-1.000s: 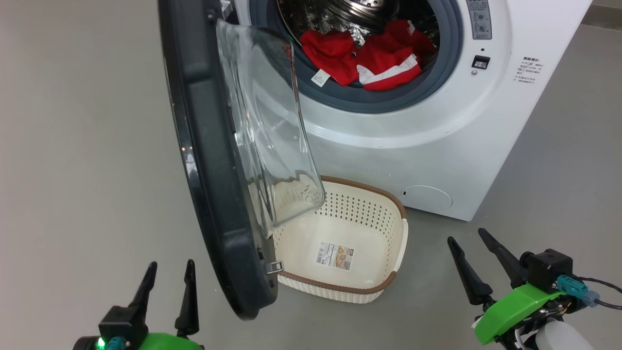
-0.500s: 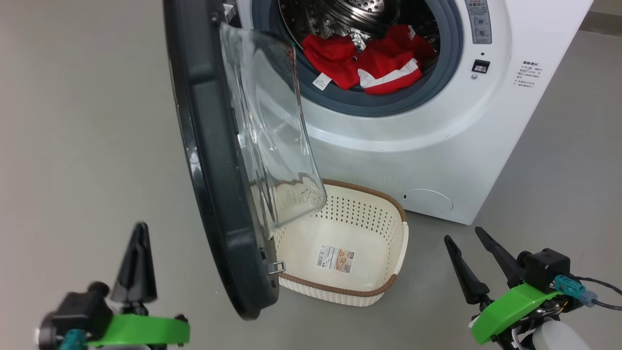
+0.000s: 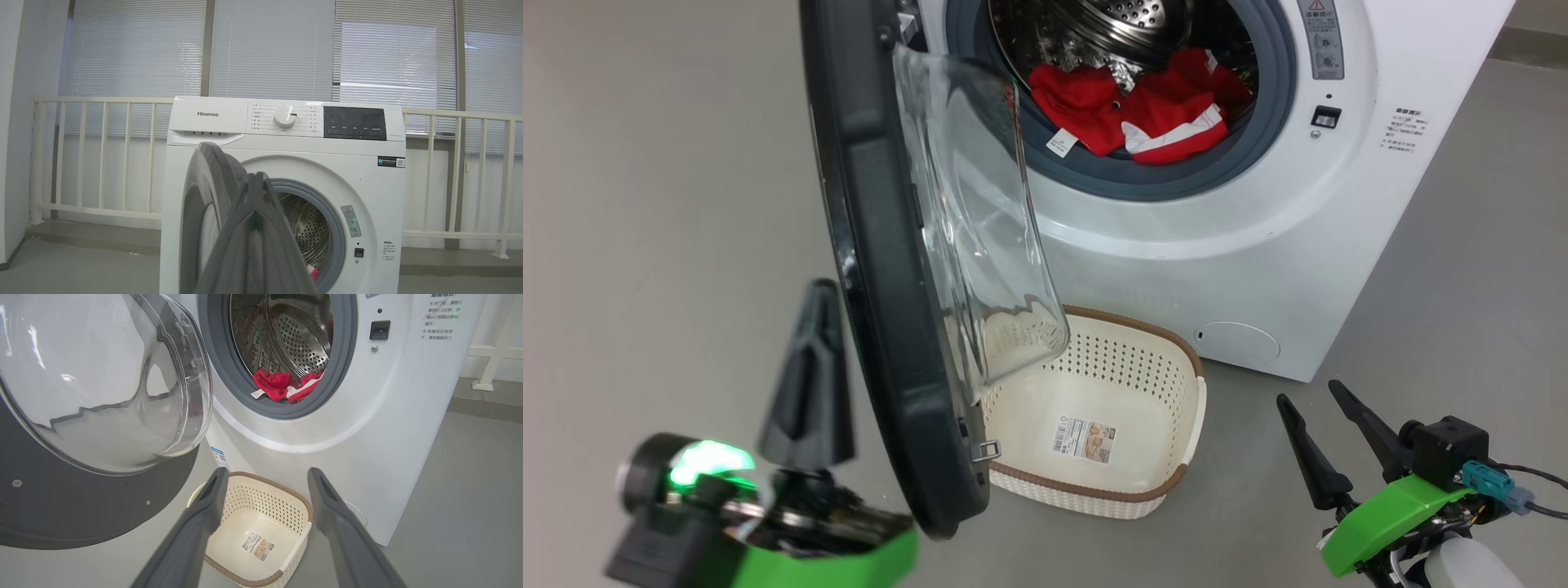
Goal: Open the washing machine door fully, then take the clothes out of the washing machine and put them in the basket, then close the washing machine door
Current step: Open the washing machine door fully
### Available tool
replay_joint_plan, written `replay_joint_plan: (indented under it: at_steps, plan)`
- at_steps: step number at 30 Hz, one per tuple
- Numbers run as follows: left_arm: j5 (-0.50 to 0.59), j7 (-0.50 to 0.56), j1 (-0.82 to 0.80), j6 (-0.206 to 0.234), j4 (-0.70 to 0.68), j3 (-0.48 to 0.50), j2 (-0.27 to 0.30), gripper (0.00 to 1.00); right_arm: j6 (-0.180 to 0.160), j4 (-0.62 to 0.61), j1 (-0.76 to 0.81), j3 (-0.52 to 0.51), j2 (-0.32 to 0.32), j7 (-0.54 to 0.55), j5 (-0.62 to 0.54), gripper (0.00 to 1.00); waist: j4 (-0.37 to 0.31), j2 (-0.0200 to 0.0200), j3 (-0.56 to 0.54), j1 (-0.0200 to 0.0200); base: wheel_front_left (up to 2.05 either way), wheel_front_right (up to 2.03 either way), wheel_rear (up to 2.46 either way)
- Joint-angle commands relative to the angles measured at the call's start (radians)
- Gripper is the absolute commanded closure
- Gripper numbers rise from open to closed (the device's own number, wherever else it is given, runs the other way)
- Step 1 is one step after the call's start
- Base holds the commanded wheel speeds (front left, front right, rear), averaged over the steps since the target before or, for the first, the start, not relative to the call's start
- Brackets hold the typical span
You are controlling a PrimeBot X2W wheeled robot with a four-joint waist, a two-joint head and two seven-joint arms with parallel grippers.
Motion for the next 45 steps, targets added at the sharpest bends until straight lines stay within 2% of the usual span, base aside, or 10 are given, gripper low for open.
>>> replay_joint_plan:
  at_steps: [1, 8, 11, 16, 30, 45]
  plan:
    - [0.013, -0.005, -0.001, -0.015, -0.03, 0.011, 0.015, 1.0, 0.002, -0.023, -0.003, 0.019, -0.007, -0.012, 0.006, 0.0, -0.001, 0.0, -0.001, 0.0, 0.0, 0.0, 0.0]
    - [0.008, -0.005, 0.053, -0.07, 0.058, -0.149, 0.015, 1.0, 0.002, -0.023, 0.002, 0.02, -0.004, -0.012, 0.001, 0.0, -0.005, 0.0, -0.005, 0.0, 0.0, 0.0, 0.0]
    - [-0.009, -0.005, 0.07, -0.076, 0.142, -0.192, 0.015, 1.0, 0.002, -0.024, 0.003, 0.023, -0.003, -0.012, 0.0, 0.0, -0.007, 0.0, -0.005, 0.0, 0.0, 0.0, 0.0]
    - [-0.076, 0.013, 0.065, -0.059, 0.254, -0.224, 0.015, 1.0, 0.002, -0.025, 0.003, 0.024, -0.003, -0.012, -0.001, 0.0, -0.008, 0.0, -0.005, 0.0, 0.0, 0.0, 0.0]
    - [-0.18, 0.025, 0.004, 0.002, 0.389, -0.197, 0.015, 1.0, 0.002, -0.023, 0.0, 0.021, -0.003, -0.012, -0.004, 0.0, -0.001, 0.0, 0.003, 0.0, 0.0, 0.0, 0.0]
    - [-0.185, 0.011, -0.002, 0.096, 0.421, -0.09, 0.04, 1.0, 0.002, -0.016, -0.006, 0.025, -0.002, -0.012, -0.001, 0.0, 0.012, 0.0, 0.007, 0.0, 0.0, 0.0, 0.0]
